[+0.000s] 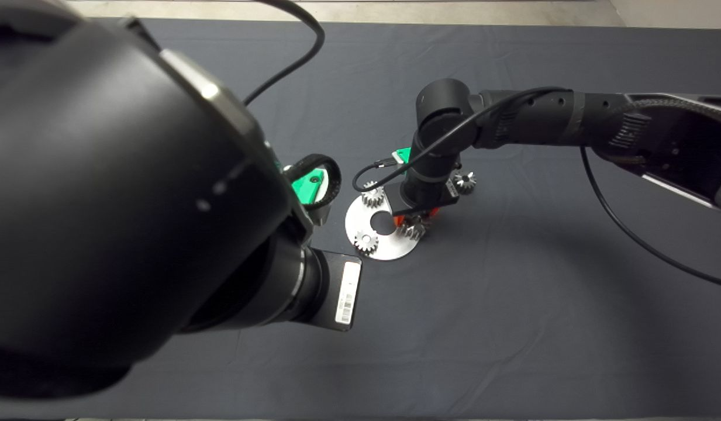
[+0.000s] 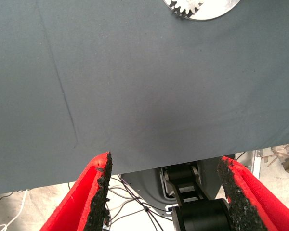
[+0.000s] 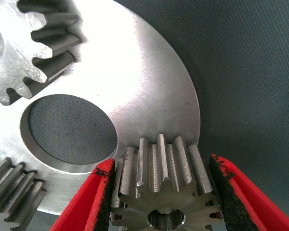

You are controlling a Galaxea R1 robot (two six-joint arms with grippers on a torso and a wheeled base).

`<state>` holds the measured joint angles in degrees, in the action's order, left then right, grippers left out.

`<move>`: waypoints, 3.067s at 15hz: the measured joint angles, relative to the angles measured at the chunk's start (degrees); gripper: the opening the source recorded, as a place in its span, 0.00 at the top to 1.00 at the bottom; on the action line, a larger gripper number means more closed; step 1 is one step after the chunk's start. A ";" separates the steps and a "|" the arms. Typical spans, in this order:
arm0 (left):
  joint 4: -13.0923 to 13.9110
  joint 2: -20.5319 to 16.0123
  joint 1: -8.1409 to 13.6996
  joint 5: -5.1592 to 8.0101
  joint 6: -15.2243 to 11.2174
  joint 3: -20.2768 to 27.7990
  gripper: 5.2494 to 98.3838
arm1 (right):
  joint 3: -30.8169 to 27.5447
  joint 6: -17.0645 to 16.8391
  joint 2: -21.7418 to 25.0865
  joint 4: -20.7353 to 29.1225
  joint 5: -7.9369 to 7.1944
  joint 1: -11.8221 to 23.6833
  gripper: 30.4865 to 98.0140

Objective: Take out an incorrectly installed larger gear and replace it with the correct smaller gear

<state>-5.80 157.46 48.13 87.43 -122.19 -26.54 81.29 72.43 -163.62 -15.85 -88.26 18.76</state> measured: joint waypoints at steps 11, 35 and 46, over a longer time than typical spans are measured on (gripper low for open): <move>0.01 0.15 0.00 -0.01 0.44 -1.97 0.47 | -0.01 0.00 0.41 0.01 0.37 1.11 0.77; 0.00 5.90 0.00 -0.02 1.55 -5.53 0.47 | -13.66 -5.11 43.06 3.62 1.33 3.10 0.77; 0.00 7.17 0.00 -0.02 1.82 -6.35 0.47 | -15.32 -5.30 42.48 1.43 1.18 1.39 0.74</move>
<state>-5.80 164.63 48.13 87.41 -120.37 -32.89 65.96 67.13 -121.14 -14.41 -87.08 20.15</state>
